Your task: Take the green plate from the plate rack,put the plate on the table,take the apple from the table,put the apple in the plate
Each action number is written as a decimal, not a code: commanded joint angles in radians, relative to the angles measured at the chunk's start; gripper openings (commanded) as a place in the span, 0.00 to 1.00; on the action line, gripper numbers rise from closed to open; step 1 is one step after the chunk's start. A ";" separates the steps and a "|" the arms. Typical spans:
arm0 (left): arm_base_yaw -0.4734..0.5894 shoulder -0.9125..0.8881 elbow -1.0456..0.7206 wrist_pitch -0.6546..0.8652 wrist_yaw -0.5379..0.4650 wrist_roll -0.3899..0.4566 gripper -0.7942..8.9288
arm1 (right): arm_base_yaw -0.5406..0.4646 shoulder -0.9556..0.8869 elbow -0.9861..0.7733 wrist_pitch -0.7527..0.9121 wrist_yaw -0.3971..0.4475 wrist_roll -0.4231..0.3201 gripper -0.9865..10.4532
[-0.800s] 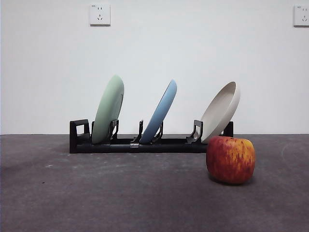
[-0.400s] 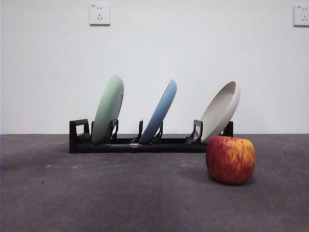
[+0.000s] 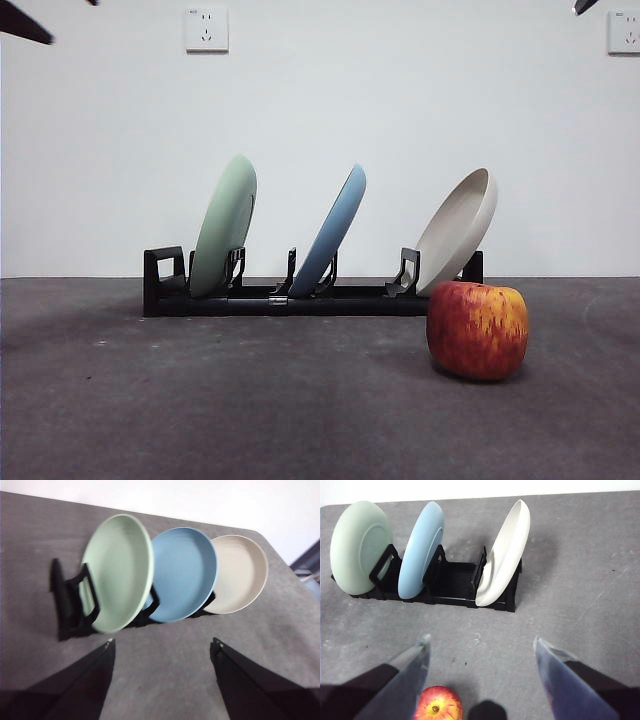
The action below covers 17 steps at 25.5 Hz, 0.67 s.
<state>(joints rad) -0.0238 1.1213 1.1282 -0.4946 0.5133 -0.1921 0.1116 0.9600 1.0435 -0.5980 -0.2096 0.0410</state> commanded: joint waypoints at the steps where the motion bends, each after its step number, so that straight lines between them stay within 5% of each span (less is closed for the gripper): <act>1: -0.032 0.135 0.129 0.003 0.016 0.038 0.41 | 0.000 0.000 0.003 0.005 -0.002 0.006 0.39; 9: -0.117 0.646 0.672 -0.117 0.009 0.064 0.41 | 0.000 0.000 0.003 0.006 -0.001 0.010 0.39; 17: -0.166 0.879 0.743 -0.080 -0.045 0.064 0.40 | 0.000 0.001 0.003 0.006 0.000 0.010 0.39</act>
<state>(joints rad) -0.1852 1.9926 1.8702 -0.5888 0.4679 -0.1417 0.1112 0.9600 1.0435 -0.5980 -0.2096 0.0444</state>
